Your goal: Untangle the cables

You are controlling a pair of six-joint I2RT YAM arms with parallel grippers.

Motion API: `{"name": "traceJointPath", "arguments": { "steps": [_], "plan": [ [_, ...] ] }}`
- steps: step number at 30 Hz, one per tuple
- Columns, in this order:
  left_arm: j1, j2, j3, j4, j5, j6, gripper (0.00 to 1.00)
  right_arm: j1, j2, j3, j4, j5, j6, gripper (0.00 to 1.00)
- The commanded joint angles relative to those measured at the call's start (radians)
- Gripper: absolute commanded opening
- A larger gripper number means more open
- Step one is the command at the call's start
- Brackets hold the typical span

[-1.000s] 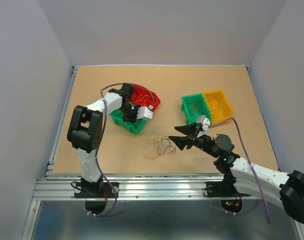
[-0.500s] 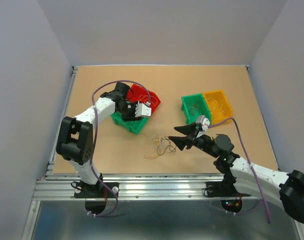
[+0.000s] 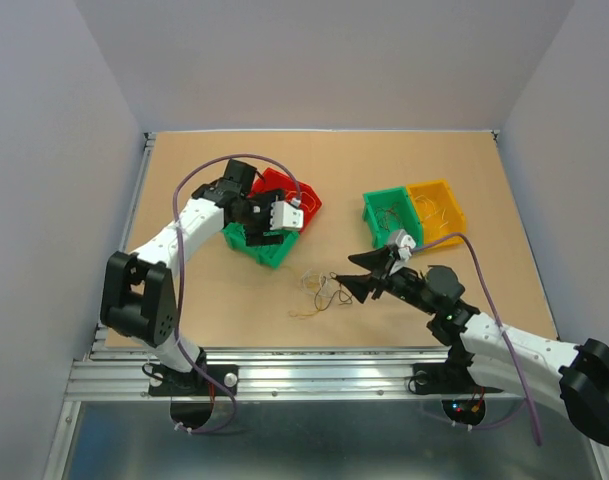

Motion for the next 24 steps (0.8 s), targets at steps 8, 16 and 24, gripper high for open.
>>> {"name": "traceJointPath", "arguments": {
  "steps": [8,16,24],
  "plan": [
    [-0.288,-0.458,-0.358,0.495,0.113,-0.463,0.99,0.006,-0.028,0.202,-0.451,0.268,0.115,0.68],
    [-0.339,-0.555,-0.504,0.753,-0.006,-0.671,0.98,0.006,0.077,0.3,-0.746,0.363,0.165,0.69],
    [-0.345,-0.516,-0.584,0.874,-0.123,-0.663,0.92,0.037,0.292,0.399,-0.93,0.466,0.235,0.57]
  ]
}}
